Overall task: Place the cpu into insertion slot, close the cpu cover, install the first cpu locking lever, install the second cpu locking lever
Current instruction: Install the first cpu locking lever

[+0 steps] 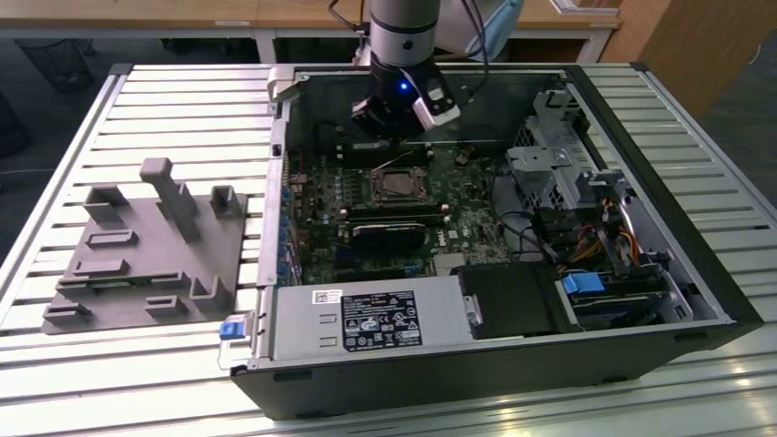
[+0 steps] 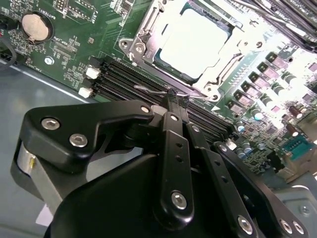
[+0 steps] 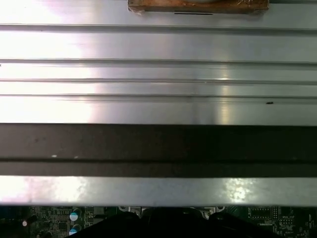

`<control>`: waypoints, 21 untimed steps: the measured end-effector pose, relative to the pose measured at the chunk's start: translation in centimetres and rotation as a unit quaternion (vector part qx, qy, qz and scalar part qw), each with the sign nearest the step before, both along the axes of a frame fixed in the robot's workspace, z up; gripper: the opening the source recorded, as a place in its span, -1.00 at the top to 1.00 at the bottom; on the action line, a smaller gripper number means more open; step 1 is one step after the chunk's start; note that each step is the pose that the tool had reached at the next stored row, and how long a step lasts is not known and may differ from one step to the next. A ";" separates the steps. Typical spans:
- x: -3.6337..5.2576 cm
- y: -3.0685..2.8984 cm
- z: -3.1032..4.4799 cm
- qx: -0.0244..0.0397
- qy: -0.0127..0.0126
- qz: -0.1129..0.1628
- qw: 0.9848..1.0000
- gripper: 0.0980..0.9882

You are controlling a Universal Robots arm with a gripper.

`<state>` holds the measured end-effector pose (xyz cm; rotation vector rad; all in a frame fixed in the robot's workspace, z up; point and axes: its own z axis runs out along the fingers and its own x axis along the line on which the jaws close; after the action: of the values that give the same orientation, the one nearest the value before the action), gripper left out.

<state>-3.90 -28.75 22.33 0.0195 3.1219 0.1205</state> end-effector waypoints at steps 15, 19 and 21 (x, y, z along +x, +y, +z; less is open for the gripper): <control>1.12 0.22 -0.63 0.000 0.000 0.000 1.000 0.98; 1.42 0.23 -0.91 0.000 0.000 0.000 1.000 0.98; 1.57 0.23 -1.06 0.000 0.000 0.000 1.000 0.98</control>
<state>-2.33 -28.51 21.27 0.0194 3.1220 0.1202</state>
